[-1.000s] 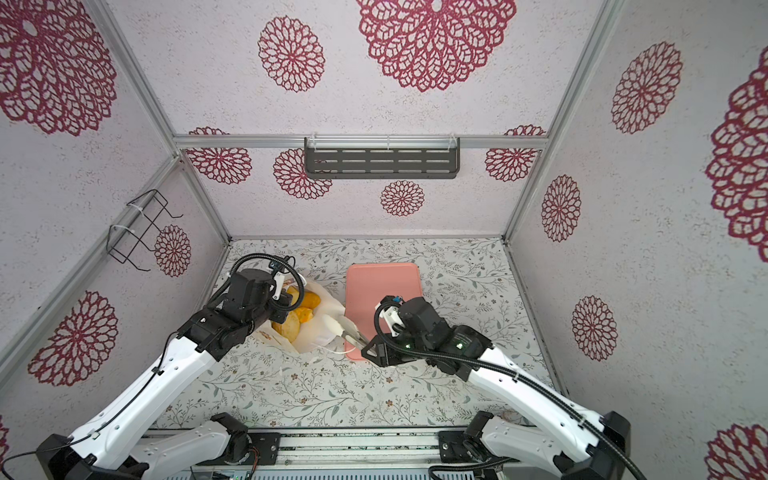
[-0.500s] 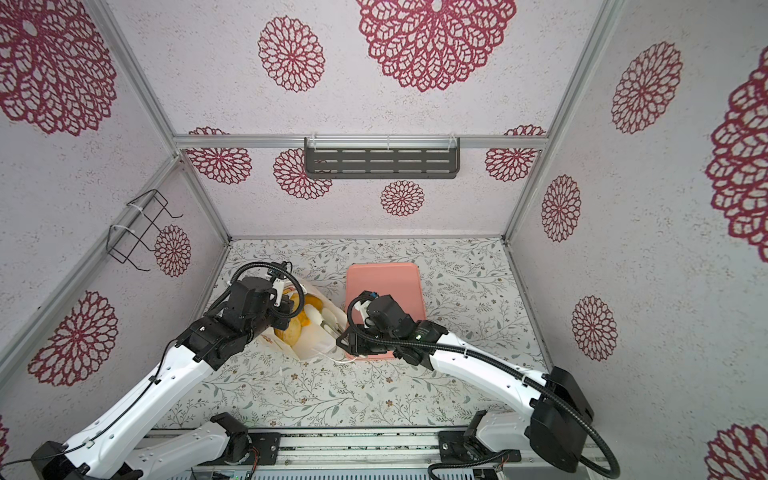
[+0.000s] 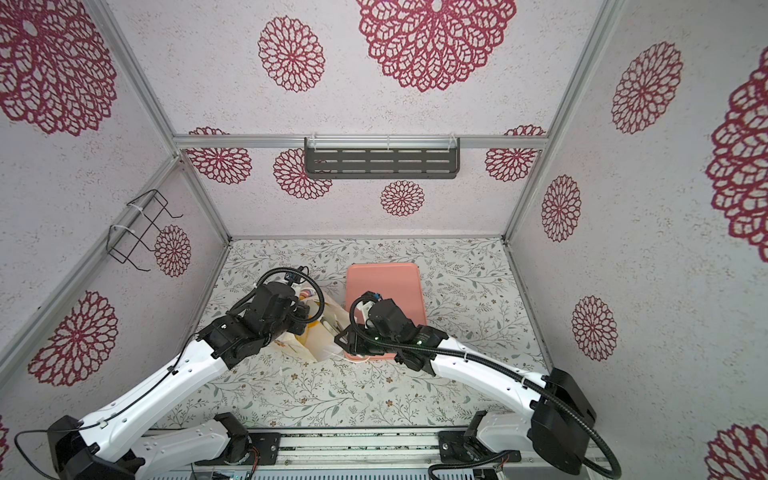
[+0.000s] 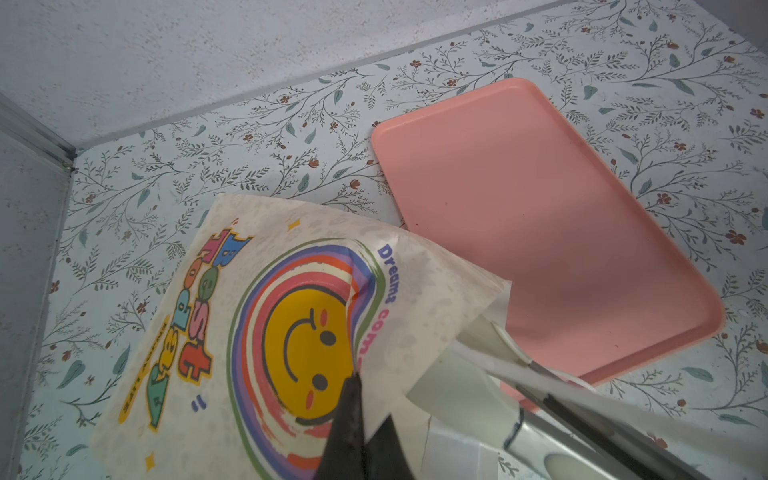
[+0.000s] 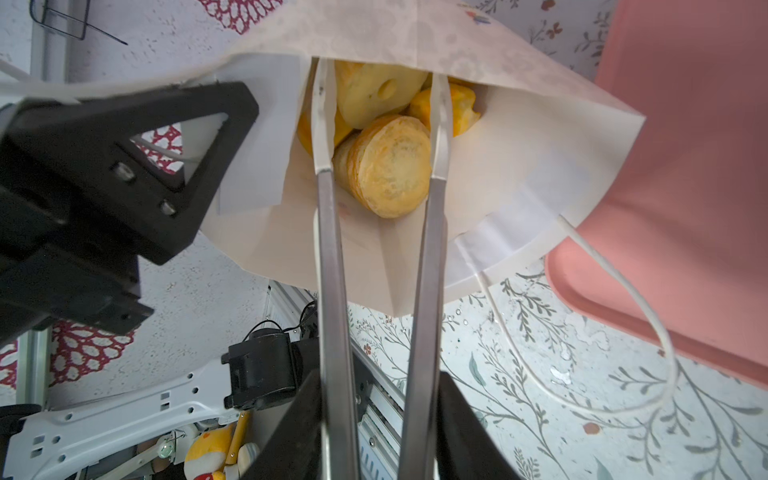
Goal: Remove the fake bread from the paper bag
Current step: 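Insert the tongs into the bag with the right gripper and pinch a yellow bread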
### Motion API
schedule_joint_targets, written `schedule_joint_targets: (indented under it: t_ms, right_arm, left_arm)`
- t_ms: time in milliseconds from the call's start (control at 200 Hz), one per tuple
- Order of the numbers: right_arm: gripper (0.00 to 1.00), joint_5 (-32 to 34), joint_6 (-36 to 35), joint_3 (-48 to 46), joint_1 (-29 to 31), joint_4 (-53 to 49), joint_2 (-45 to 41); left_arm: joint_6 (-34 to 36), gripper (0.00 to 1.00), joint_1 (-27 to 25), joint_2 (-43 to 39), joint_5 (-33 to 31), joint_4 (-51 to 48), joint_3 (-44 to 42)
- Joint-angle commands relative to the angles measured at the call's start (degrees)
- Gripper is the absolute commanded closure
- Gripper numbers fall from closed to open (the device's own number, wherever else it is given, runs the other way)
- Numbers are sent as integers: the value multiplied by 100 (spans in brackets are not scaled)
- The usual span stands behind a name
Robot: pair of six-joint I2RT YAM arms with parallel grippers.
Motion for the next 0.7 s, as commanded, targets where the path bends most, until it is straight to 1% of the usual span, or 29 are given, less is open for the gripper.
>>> schedule_joint_targets:
  t_ms: [0, 125, 475, 695]
  right_arm:
    - [59, 61, 269, -90, 42, 427, -321]
    - [58, 66, 328, -184, 41, 495, -329]
    - [58, -84, 622, -347, 50, 1143, -253]
    - [58, -66, 685, -396, 50, 1103, -119]
  left_arm:
    - [-194, 100, -170, 85, -196, 79, 67]
    - [-238, 100, -250, 114, -250, 53, 50]
    - [-256, 100, -305, -77, -339, 15, -28]
    - [-260, 100, -315, -96, -340, 3, -63]
